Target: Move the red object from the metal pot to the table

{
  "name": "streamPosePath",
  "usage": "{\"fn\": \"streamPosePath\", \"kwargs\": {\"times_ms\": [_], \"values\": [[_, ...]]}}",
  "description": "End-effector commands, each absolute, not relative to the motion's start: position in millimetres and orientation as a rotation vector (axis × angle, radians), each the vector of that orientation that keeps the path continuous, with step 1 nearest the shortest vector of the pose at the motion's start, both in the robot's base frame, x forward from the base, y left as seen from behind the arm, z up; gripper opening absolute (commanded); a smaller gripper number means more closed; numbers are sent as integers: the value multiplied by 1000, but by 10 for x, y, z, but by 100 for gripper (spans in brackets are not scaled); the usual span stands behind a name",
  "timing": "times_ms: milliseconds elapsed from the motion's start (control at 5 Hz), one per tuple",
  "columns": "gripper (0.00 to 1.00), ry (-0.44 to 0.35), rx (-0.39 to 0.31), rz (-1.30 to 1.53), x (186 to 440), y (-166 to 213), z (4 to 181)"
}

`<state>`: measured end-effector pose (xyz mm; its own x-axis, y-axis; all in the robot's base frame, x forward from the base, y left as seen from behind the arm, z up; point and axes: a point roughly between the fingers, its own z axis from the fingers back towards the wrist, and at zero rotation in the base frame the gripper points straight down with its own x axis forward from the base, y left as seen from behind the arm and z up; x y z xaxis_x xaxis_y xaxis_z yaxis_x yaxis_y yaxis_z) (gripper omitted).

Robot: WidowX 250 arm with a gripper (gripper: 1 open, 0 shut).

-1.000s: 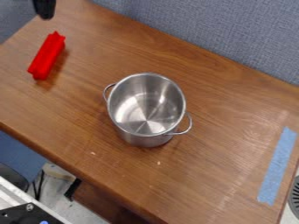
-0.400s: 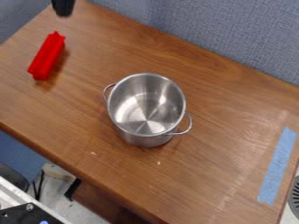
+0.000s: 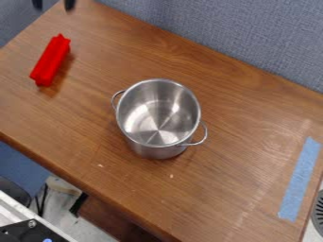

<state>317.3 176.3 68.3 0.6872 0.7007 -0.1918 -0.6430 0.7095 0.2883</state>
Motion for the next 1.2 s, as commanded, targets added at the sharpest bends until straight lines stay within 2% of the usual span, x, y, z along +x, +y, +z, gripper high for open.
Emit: {"fn": "streamPosePath", "kwargs": {"times_ms": [0,200,600,1000], "values": [[100,157,244,609,3060,1581,917],[100,135,197,603,3082,1472,750],[100,131,154,510,3118,1280,512],[100,144,140,444,3295,1115,434]]}}
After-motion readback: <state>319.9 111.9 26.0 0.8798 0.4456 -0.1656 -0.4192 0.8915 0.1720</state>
